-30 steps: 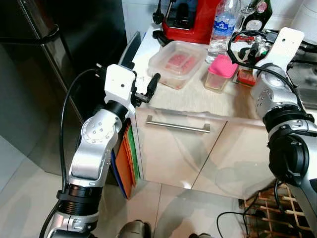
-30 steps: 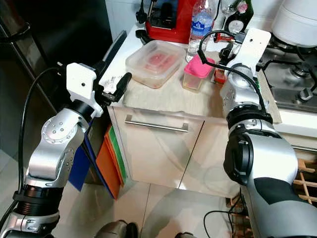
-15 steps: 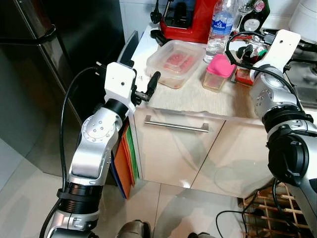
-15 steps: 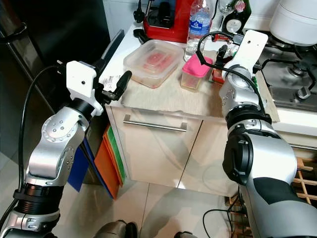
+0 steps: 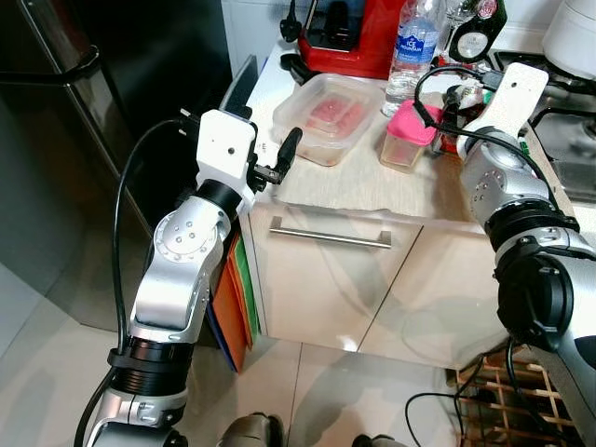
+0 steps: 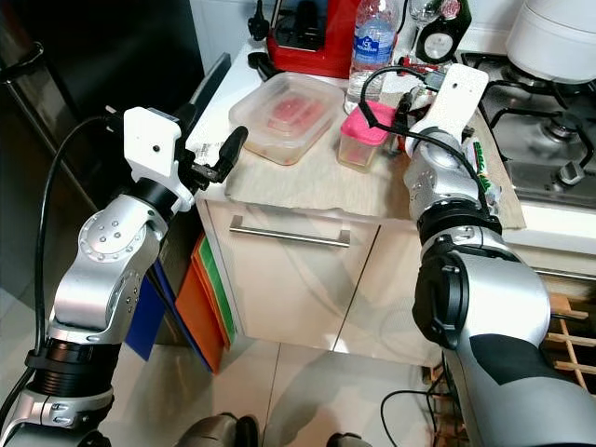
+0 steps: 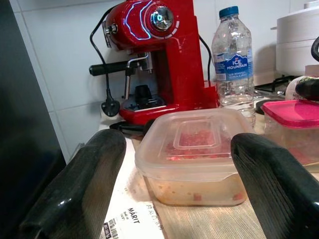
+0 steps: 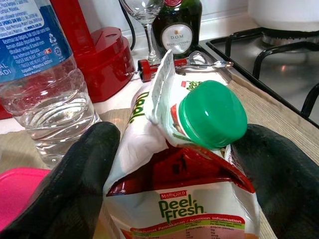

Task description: Restocking fridge

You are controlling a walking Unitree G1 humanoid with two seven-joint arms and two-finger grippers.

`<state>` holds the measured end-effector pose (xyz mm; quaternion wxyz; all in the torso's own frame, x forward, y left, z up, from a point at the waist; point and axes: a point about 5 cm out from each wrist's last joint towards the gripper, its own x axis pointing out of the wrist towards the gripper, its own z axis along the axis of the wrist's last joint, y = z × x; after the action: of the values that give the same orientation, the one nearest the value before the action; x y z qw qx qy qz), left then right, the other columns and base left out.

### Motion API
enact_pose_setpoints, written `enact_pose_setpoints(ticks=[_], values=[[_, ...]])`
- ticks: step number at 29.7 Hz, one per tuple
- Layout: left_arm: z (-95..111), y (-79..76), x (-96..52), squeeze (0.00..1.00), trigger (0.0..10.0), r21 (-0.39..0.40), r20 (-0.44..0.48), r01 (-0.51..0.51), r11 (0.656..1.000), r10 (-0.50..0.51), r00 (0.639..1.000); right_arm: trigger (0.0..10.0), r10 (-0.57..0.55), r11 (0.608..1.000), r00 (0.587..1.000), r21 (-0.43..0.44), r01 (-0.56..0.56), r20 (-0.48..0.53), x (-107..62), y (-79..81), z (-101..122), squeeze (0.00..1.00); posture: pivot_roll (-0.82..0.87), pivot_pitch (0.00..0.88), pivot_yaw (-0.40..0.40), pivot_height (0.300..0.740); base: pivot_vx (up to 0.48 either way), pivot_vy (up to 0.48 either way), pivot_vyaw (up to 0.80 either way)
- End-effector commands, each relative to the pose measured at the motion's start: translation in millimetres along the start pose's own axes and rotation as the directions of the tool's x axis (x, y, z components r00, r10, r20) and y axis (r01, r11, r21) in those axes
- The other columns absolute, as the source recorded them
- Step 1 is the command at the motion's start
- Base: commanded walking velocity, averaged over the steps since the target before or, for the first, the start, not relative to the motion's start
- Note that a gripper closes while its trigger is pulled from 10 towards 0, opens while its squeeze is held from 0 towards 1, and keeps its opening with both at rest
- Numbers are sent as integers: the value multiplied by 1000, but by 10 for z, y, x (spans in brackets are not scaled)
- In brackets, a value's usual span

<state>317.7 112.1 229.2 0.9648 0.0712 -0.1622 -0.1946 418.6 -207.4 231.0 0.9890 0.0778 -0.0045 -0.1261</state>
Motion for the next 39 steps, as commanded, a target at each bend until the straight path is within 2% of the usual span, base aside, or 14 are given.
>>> enact_pose_setpoints(ticks=[1, 10, 14, 16, 21, 26, 27, 29, 30, 31, 32, 33, 36, 39], values=[[7, 14, 16, 0, 10000, 7, 0, -3, 1000, 3, 1000, 0, -11, 1000, 999, -18, 11, -37, -15, -27, -111, 0, 283, 114, 20, 740, 0, 0, 0], [4, 6, 31, 0, 10000, 5, 2, -4, 1000, 4, 1000, 0, -3, 1000, 1000, -22, 2, -13, -10, -31, -67, 0, 272, 112, 18, 740, 0, 0, 0], [-1, -2, 37, 0, 10000, 8, 3, -4, 1000, 4, 1000, 0, -1, 999, 999, -39, 2, 39, -8, -16, 3, 0, 270, 107, 15, 740, 0, 0, 0], [-5, -5, 39, 0, 10000, 12, 4, -4, 1000, 4, 1000, 0, 19, 995, 990, -98, -5, 138, -11, 31, 142, 0, 269, 102, 14, 740, 0, 0, 0], [-27, -20, 51, 0, 10000, 10, 1, -1, 1000, 1, 1000, 0, 34, 986, 959, -169, 15, 281, -50, 70, 271, 0, 255, 86, 10, 740, 0, 0, 0], [-60, -53, 72, 0, 10000, 9, -3, 11, 1000, -11, 1000, 0, -12, 985, 926, -157, 77, 377, -108, -23, 266, 0, 237, 75, 2, 740, 0, 0, 0], [-67, -64, 76, 0, 10000, 8, -5, 15, 1000, -15, 1000, 0, -20, 982, 909, -164, 96, 415, -136, -42, 271, 0, 234, 74, 0, 740, 0, 0, 0], [-78, -92, 73, 0, 10000, -25, -3, 15, 1000, -15, 1000, 0, -40, 973, 847, -174, 155, 530, -232, -74, 328, 0, 225, 68, -1, 740, 0, 0, 0], [-78, -92, 73, 0, 10000, -25, -3, 15, 1000, -15, 1000, 0, -40, 973, 847, -174, 155, 530, -232, -74, 328, 0, 225, 68, -1, 740, 0, 0, 0], [-99, -151, 58, 0, 10000, -53, -6, 20, 998, -21, 1000, 7294, -25, 962, 789, -201, 187, 614, -337, -60, 382, 0, 210, 60, -7, 740, 0, 0, 0], [-99, -151, 58, 0, 10000, -53, -6, 20, 998, -21, 1000, 7294, -25, 962, 789, -201, 187, 614, -337, -60, 382, 0, 210, 60, -7, 740, 0, 0, 0], [-130, -206, 47, 0, 10000, -66, -15, 24, 998, -25, 1000, 10000, -6, 954, 753, -223, 202, 658, -420, -40, 401, 0, 203, 54, -11, 740, 0, 0, 0], [-217, -238, 52, 0, 10000, -104, -54, -2, 995, -4, 999, 10000, -14, 948, 731, -222, 226, 682, -518, -58, 361, 0, 194, 46, -17, 740, 0, 0, 0], [-356, -229, 35, 0, 10000, -156, -107, -54, 986, 37, 994, 10000, -5, 943, 726, -238, 232, 688, -656, -50, 231, 0, 178, 34, -18, 740, 0, 0, 0]])
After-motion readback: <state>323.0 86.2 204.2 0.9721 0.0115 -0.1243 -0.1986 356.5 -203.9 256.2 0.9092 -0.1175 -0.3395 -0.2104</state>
